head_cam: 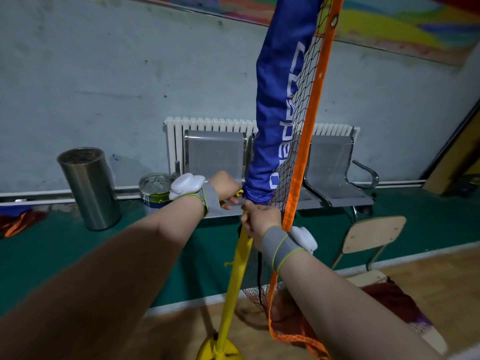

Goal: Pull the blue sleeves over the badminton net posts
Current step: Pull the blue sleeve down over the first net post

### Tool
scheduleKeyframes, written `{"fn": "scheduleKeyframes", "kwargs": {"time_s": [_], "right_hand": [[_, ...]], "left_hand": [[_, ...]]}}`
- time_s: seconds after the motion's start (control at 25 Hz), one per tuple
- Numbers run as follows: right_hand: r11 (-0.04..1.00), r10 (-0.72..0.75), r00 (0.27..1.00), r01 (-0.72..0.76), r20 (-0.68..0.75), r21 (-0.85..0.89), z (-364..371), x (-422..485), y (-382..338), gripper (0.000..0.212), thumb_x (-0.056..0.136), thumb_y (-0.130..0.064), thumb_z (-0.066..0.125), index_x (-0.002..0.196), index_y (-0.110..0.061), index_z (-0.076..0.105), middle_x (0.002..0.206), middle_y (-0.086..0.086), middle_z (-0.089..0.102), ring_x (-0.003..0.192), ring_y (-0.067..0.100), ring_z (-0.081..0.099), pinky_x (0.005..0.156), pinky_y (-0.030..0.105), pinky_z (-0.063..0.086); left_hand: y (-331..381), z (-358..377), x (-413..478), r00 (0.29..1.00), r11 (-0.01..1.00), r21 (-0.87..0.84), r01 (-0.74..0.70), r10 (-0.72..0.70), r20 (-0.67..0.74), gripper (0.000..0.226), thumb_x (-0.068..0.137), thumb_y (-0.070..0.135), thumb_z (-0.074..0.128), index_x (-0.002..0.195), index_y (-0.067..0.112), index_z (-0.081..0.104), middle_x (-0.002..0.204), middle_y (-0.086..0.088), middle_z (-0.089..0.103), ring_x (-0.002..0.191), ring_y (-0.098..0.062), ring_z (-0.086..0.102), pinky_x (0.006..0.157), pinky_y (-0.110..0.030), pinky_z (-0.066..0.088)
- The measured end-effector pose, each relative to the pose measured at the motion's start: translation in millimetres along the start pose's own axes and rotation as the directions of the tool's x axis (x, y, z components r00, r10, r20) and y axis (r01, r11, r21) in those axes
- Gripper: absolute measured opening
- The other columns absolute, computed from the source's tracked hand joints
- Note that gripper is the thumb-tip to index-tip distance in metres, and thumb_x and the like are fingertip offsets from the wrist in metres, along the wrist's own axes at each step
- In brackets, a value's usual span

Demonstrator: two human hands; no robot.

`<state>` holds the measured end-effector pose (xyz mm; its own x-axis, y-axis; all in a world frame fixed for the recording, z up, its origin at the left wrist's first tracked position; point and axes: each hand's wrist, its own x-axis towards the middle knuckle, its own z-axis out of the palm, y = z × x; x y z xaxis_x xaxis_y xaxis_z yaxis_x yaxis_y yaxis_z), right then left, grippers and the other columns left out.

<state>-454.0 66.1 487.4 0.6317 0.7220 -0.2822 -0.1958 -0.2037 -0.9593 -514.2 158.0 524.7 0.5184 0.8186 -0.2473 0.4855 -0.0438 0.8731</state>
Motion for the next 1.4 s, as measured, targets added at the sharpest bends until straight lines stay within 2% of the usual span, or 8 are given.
{"fn": "scheduleKeyframes", "kwargs": {"time_s": [0.16,0.32,0.44,0.6,0.76,0.88,1.24,1.4], "right_hand": [[0.945,0.148,0.989,-0.150,0.026,0.292,8,-3,-4,0.025,0.093,-0.013,0.051,0.068,-0.013,0.049,0.029,-0.006,0.043,0.020,0.005,0.028,0.030,0.007,0.016],[0.898,0.163,0.987,-0.148,0.000,0.414,13,-4,-5,0.024,0.092,-0.009,0.050,0.068,-0.013,0.050,0.027,-0.006,0.041,0.020,0.005,0.028,0.029,0.008,0.015],[0.880,0.172,0.985,-0.152,-0.004,0.450,16,-5,-6,0.021,0.091,-0.007,0.051,0.070,-0.012,0.052,0.028,-0.006,0.042,0.020,0.005,0.027,0.027,0.010,0.015],[0.869,0.176,0.984,-0.153,-0.005,0.470,20,-6,-8,0.025,0.091,-0.007,0.052,0.066,-0.012,0.052,0.027,-0.006,0.042,0.020,0.003,0.027,0.027,0.010,0.014],[0.824,0.210,0.978,-0.170,-0.013,0.541,26,-6,-9,0.025,0.093,-0.008,0.049,0.068,-0.013,0.050,0.026,-0.006,0.042,0.019,0.003,0.028,0.028,0.008,0.015],[0.813,0.225,0.974,-0.178,-0.018,0.555,26,-4,-11,0.025,0.092,-0.007,0.049,0.068,-0.013,0.050,0.026,-0.006,0.041,0.019,0.003,0.028,0.028,0.008,0.015],[0.833,0.202,0.979,-0.170,-0.005,0.526,26,-10,-24,0.029,0.086,-0.001,0.049,0.059,-0.012,0.044,0.027,-0.008,0.038,0.020,0.003,0.026,0.027,0.009,0.014],[0.862,0.196,0.980,-0.166,-0.014,0.479,31,-12,-19,0.031,0.084,0.000,0.049,0.057,-0.013,0.041,0.027,-0.007,0.037,0.020,0.004,0.026,0.028,0.008,0.014]], "left_hand": [[0,-2,5,1.000,0.999,-0.026,-0.022,0.022,-0.005,0.026,0.092,0.008,0.049,0.066,0.005,0.052,0.063,-0.006,0.053,0.033,0.000,0.053,0.031,-0.013,0.040],[0,-4,11,0.998,0.993,0.100,-0.066,0.068,-0.010,0.033,0.089,0.002,0.046,0.057,0.008,0.049,0.030,0.005,0.050,0.030,0.003,0.051,0.035,-0.012,0.036],[-2,-3,11,0.990,0.989,0.096,-0.110,0.118,-0.079,0.031,0.084,0.002,0.048,0.054,0.007,0.048,0.024,0.005,0.045,0.027,0.000,0.050,0.031,-0.008,0.030],[-5,0,13,0.992,0.996,0.036,-0.077,0.080,-0.101,0.027,0.082,0.004,0.050,0.055,0.008,0.050,0.027,0.004,0.048,0.036,-0.007,0.052,0.036,-0.013,0.030],[-4,-2,12,0.999,0.998,-0.067,0.008,-0.011,-0.051,0.002,0.079,0.006,0.055,0.079,0.004,0.056,0.058,-0.006,0.060,0.065,-0.022,0.056,0.049,-0.023,0.034],[-4,-1,16,0.999,0.998,-0.067,-0.004,0.000,-0.052,0.007,0.076,0.008,0.058,0.082,0.004,0.056,0.073,-0.013,0.060,0.072,-0.024,0.055,0.050,-0.026,0.036],[7,-13,6,0.991,0.994,0.059,-0.093,0.098,-0.092,0.013,0.080,0.010,0.056,0.070,0.003,0.056,0.071,-0.013,0.058,0.072,-0.024,0.055,0.060,-0.029,0.039],[2,-17,-5,0.994,0.995,0.067,-0.074,0.079,-0.077,0.022,0.086,0.010,0.052,0.064,0.008,0.050,0.059,-0.006,0.056,0.044,-0.007,0.058,0.051,-0.024,0.040]]}}
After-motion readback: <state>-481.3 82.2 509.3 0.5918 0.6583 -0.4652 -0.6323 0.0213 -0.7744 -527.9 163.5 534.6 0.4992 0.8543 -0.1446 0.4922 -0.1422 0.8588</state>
